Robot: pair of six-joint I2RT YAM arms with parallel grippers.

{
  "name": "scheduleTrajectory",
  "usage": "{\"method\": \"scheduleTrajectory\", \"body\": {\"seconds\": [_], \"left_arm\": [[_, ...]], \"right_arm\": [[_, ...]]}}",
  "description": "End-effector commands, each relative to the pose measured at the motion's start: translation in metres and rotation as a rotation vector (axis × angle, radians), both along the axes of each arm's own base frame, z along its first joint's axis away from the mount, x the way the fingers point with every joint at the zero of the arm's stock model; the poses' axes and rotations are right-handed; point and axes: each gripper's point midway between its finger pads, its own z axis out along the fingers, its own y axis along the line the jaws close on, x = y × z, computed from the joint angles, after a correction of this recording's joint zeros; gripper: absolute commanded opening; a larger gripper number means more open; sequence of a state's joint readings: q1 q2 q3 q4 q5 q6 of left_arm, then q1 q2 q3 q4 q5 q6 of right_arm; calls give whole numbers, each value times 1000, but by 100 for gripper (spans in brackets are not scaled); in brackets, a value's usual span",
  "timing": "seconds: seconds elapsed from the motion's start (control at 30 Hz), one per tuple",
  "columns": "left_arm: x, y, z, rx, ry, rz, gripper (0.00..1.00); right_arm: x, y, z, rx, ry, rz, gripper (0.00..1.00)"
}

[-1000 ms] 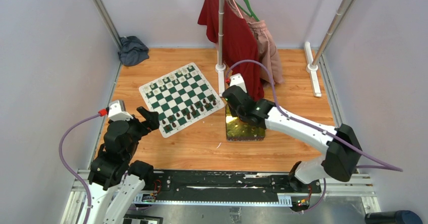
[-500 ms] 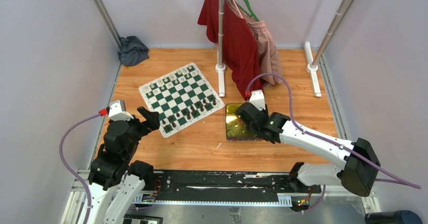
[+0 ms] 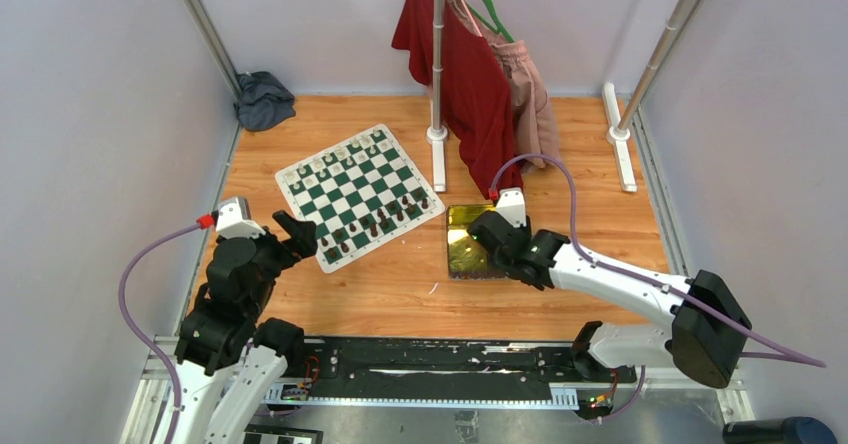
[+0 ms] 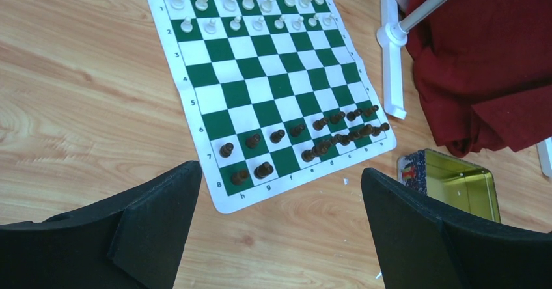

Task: Set up the chess pieces on the board
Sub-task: Pick up the chess piece from the storage box.

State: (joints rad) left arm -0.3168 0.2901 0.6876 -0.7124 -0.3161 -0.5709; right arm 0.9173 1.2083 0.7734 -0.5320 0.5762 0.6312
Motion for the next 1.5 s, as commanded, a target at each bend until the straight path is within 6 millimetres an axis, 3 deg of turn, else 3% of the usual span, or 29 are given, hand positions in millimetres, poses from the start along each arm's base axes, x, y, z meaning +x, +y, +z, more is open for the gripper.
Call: {"method": "scheduleTrajectory", "body": {"seconds": [0.0,0.37,0.8,1.47], "left_arm": [[3,-4,-6,22,17,-23,100],[3,-3,-8,25,24,-17,100],[4,-3,-9,27,32,-15,100],[6,-6,-12,33,52,-33,100]], "right_arm": [[10,1,-9,13,4,-16,52],[27,-1,-32,26,60,-35,51],[35,2,-45,21,99,-40,48],[40,2,-55,40,126,-58,31]]}}
